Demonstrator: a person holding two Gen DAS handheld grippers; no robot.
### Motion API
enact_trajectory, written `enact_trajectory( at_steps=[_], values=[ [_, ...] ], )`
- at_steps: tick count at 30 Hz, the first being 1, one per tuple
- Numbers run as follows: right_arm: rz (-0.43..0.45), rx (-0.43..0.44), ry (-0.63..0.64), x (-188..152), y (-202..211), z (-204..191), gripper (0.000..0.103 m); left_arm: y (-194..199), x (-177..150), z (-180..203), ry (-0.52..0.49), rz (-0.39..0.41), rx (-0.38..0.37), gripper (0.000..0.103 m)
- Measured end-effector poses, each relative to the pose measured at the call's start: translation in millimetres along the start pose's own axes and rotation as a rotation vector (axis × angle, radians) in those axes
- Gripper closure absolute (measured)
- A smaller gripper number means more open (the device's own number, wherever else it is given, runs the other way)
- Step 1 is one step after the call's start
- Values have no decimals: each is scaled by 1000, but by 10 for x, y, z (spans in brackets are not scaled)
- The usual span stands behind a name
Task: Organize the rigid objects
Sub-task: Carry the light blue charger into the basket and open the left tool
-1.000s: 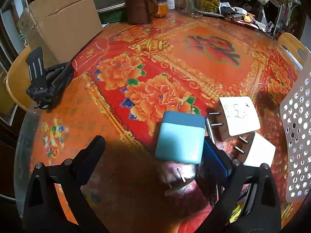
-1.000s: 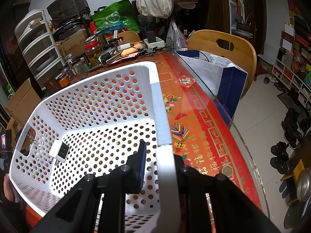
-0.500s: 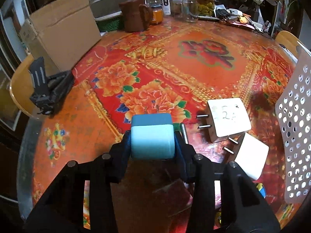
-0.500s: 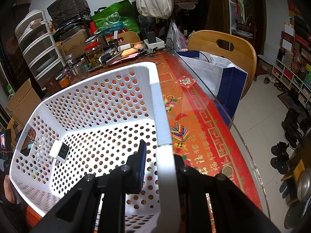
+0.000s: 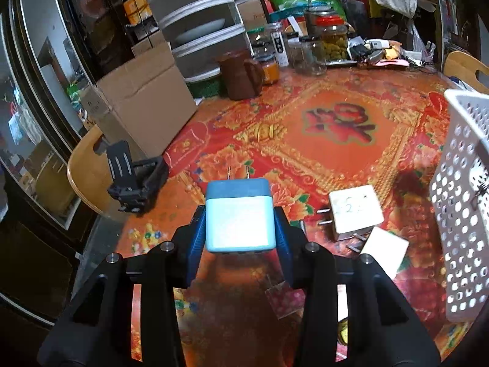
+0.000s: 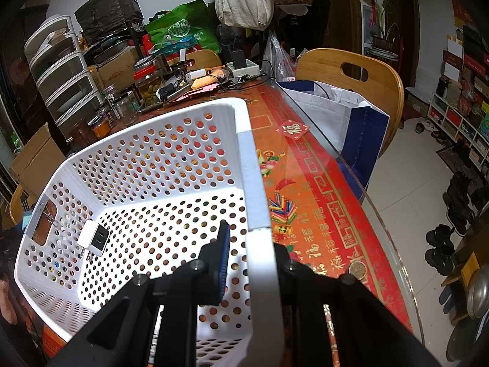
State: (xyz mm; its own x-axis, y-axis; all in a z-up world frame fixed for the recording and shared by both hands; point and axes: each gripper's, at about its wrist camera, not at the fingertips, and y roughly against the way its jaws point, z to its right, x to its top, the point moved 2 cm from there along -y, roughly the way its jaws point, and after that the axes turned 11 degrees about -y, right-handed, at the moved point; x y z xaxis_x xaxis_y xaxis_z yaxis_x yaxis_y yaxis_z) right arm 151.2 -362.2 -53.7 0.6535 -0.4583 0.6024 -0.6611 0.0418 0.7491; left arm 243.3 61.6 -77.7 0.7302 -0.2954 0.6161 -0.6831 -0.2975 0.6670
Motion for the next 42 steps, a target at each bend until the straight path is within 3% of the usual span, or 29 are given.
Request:
enact_trajectory(
  at_steps=[8, 11, 15, 18, 22, 27, 30, 34, 39, 41, 42],
  values=[
    [6, 7, -3, 1, 4, 2, 86, 624, 447, 122, -36, 113, 3, 64],
    [6, 8, -4, 3, 1, 6, 86, 916, 616, 352, -76, 164, -12, 64],
    [5, 6, -1, 0, -1, 8, 86, 1172, 833, 927, -218, 175, -83, 64],
    [4, 7, 1, -4, 2, 5, 86, 1232, 1008, 1443, -371, 120, -189, 63],
    [3, 11, -4, -6, 2, 13, 86, 1148, 1158, 2059, -540, 21, -224, 63],
    [0, 9, 0, -8, 2, 6, 86, 810, 1271, 2403, -577, -115, -240, 63],
    [-1, 8, 3, -8, -4, -1, 85, 538, 1278, 2618, -634, -236, -235, 64],
    [0, 16, 1, -15, 4, 4, 85, 336, 1211, 2816, -725, -308, -204, 64],
    [-1, 20, -2, -13, 6, 7, 85, 158, 1082, 2942, -768, -356, -188, 62],
    [-2, 22, 0, -15, 7, 5, 85, 198, 1072, 2922, -773, -334, -182, 56],
    [-3, 23, -1, -16, 1, 8, 85, 208, 1114, 2901, -773, -306, -180, 40]
  ],
)
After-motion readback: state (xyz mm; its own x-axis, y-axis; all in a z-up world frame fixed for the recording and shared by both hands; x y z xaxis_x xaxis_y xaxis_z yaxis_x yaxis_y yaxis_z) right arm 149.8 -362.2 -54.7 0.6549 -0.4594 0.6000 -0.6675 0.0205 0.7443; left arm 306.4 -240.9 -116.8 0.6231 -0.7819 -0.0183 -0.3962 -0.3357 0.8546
